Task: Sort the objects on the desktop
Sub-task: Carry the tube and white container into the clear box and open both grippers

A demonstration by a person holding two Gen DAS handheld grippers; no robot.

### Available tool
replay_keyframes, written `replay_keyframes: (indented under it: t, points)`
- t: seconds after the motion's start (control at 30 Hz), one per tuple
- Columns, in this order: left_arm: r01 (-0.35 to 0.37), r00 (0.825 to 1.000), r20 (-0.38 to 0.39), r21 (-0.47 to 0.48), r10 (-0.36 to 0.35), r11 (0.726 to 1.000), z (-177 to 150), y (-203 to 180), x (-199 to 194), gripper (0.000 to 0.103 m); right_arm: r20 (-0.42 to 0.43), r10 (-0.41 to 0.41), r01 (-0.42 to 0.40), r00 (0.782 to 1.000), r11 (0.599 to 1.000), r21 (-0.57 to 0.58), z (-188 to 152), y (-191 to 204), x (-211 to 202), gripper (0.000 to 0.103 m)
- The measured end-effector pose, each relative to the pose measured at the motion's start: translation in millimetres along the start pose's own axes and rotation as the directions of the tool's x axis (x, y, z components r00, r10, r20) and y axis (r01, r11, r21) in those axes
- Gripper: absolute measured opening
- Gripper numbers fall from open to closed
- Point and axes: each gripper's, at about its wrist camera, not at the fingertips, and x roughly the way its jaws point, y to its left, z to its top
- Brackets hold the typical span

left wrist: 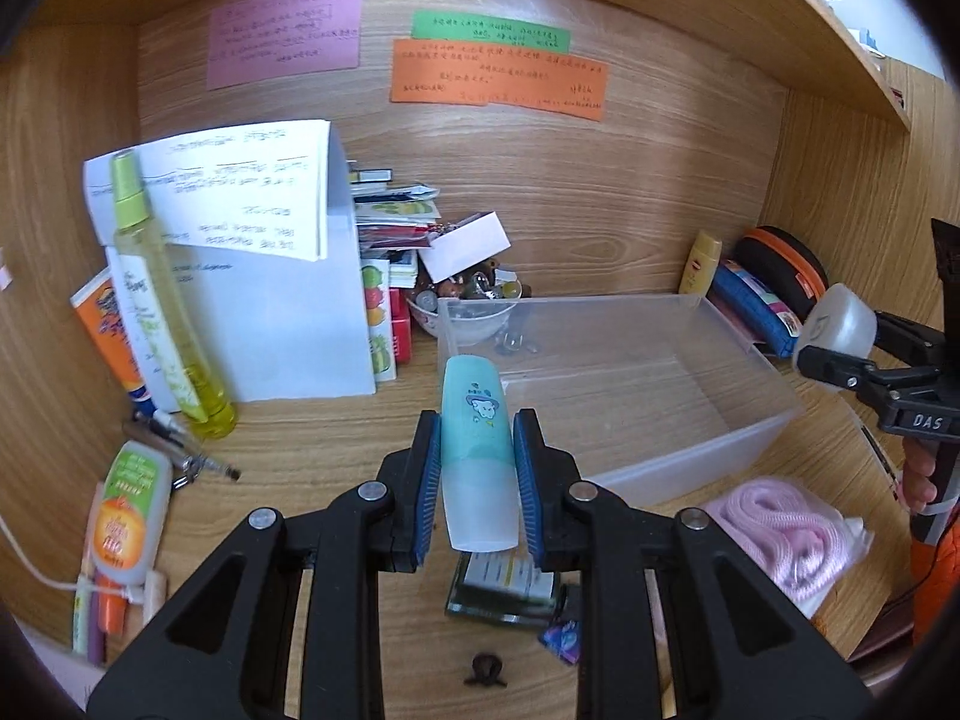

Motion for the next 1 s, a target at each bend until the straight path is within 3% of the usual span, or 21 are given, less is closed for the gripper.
replay_keyframes:
  t: [0.43,0.63,1.0]
  points:
    - [0.072,0.992,-0.109,0.055,-0.066,0.996,19.8,-16.0,54.7,0.023,-0.119,0.039,-0.042,0.992,0.999,-0.017,12.5,-9.5,57.5,0.066]
    - [0.082,0.983,-0.174,0.104,-0.063,0.991,23.8,-25.8,78.2,0.023,-0.189,0.038,-0.051,0.981,0.997,-0.062,12.2,-3.0,81.5,0.066]
    - [0.086,0.969,-0.242,0.178,-0.041,0.980,23.4,-44.7,106.0,0.023,-0.243,0.037,-0.055,0.969,0.996,-0.068,6.9,7.4,104.2,0.066]
